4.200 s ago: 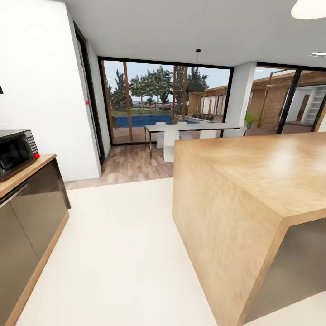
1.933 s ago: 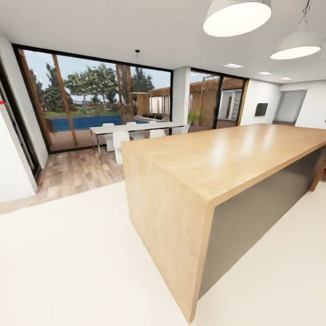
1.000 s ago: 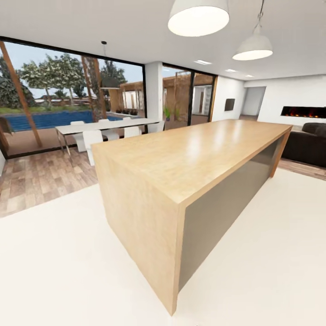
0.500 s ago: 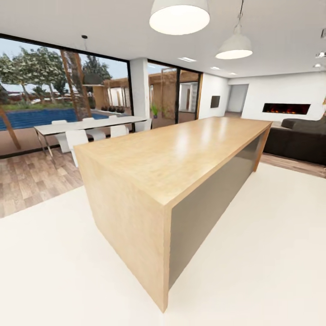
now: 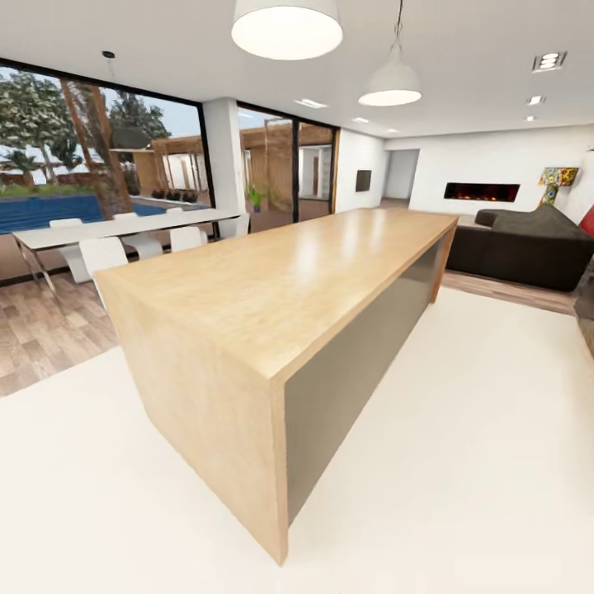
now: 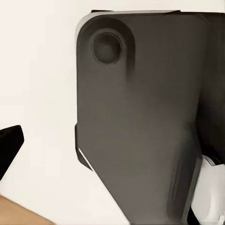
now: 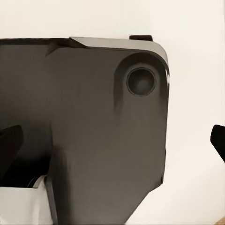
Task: Set up a coffee station on the kitchen countertop: keep the coffee maker on the countertop, move the bottle of coffee from the kitchen shelf to the counter next to the coffee maker, place a paper coffee filter on top of the coffee maker, put the saucer next to the coffee maker with the coffee cup on the saucer, and place the electric kettle next to the coffee maker.
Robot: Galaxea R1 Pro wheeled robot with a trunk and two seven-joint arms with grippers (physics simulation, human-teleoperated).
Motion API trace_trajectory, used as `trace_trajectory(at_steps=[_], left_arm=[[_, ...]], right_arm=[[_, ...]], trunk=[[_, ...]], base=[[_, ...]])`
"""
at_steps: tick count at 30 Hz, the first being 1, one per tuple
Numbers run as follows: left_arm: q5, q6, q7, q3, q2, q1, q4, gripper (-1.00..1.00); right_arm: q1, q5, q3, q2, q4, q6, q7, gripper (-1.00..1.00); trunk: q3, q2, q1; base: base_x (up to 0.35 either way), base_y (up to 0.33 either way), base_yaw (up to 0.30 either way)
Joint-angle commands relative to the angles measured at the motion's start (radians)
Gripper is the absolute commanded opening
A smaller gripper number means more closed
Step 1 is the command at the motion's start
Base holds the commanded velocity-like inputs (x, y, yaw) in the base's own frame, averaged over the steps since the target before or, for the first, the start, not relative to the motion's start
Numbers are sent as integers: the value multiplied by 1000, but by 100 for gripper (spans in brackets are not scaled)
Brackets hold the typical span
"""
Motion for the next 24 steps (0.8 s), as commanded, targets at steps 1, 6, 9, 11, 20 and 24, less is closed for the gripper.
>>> trace_trajectory(at_steps=[1,6,9,11,20,24], left_arm=[[1,-2,1,2,0,0,-1,100],[1,-2,1,2,0,-2,-1,100],[1,-2,1,2,0,-4,-2,100],[1,-2,1,2,0,-6,-2,100],[1,-1,2,2,1,-8,-2,100],[1,-1,2,2,1,-8,-2,100]], right_arm=[[0,-1,0,0,0,-2,1,100],[0,-1,0,0,0,-2,1,100],[0,-1,0,0,0,-2,1,100],[0,-1,0,0,0,-1,1,100],[0,-1,0,0,0,-2,1,100],[0,-1,0,0,0,-3,0,100]], trunk=[[2,7,-4],[14,42,-23],[22,63,-35],[27,77,-42],[49,140,-77],[59,168,-92]], base=[[0,0,-270],[0,0,-273],[0,0,-275],[0,0,-276],[0,0,-276],[0,0,-276]])
